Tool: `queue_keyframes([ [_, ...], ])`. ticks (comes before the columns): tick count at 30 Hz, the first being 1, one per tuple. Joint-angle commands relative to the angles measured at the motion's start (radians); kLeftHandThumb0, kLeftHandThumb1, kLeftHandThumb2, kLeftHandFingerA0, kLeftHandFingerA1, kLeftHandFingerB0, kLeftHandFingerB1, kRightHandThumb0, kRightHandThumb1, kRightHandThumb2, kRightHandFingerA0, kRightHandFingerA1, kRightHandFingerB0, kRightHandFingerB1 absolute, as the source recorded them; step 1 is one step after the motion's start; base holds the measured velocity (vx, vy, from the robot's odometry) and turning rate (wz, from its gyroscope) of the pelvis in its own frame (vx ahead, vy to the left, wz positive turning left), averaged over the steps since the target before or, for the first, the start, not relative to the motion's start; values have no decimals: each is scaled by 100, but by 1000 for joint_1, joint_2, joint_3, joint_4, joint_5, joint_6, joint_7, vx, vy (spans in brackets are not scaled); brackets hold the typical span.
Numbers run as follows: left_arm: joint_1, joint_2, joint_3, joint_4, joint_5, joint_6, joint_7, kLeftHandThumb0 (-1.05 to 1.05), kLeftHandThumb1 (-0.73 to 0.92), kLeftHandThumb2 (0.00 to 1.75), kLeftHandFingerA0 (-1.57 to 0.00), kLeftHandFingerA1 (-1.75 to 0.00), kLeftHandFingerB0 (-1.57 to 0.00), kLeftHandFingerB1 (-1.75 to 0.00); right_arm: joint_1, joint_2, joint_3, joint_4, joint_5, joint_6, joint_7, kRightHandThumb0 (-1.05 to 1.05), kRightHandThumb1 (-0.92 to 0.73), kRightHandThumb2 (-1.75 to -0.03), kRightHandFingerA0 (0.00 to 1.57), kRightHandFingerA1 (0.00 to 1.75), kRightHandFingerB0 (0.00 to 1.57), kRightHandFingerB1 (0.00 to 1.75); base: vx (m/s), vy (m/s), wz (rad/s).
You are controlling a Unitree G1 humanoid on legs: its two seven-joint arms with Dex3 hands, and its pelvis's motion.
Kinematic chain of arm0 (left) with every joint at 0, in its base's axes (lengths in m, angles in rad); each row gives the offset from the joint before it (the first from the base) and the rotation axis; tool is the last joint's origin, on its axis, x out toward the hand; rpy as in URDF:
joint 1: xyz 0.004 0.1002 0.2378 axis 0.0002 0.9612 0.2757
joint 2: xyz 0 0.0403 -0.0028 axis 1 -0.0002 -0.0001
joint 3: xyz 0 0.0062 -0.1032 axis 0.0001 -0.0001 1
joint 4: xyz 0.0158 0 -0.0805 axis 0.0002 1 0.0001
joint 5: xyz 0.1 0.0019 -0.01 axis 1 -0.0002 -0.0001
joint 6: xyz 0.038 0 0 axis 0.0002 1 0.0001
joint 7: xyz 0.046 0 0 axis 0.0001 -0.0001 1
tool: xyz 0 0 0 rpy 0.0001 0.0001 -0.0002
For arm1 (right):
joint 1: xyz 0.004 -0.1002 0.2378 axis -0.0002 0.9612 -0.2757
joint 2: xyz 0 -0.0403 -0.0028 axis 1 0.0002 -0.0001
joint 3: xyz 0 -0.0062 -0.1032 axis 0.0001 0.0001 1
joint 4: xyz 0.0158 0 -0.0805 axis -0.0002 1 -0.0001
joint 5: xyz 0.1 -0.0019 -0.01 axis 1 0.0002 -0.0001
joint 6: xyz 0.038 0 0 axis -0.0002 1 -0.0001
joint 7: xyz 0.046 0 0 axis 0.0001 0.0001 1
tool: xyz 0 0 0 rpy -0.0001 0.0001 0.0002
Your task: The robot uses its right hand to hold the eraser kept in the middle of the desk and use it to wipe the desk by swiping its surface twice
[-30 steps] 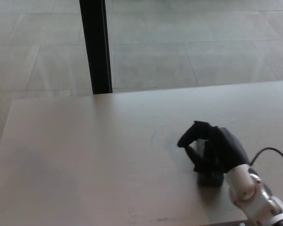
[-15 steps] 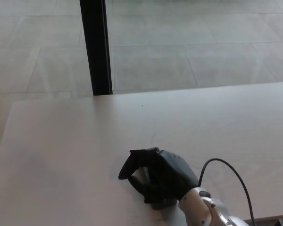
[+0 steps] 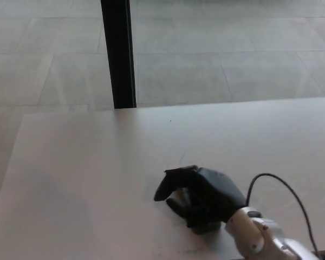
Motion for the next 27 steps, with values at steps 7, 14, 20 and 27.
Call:
queue_keyframes([
  [7, 13, 11, 24, -5, -22, -13, 2, -51, 47, 95, -66, -90, -42, -68, 21, -191, -253, 170, 104, 5, 41, -32, -68, -80, 93, 175, 70, 165, 0, 0, 0],
  [14, 23, 16, 27, -1, -22, -7, -1, -50, 47, 94, -67, -90, -43, -69, 78, -213, -388, 190, 168, 35, 60, -41, -58, -99, 113, 135, 89, 120, 0, 0, 0],
  [20, 49, 5, 28, -47, -23, 7, 3, -51, 47, 94, -68, -91, -47, -70, 122, -235, -424, 212, 174, 12, 56, -30, -75, -67, 79, 175, 66, 150, 0, 0, 0],
  [27, 46, -4, 42, -49, -31, 16, 17, -50, 66, 60, -57, -97, -45, -66, 142, -233, -437, 235, 180, -5, 46, -30, -75, -69, 81, 175, 63, 153, 0, 0, 0],
])
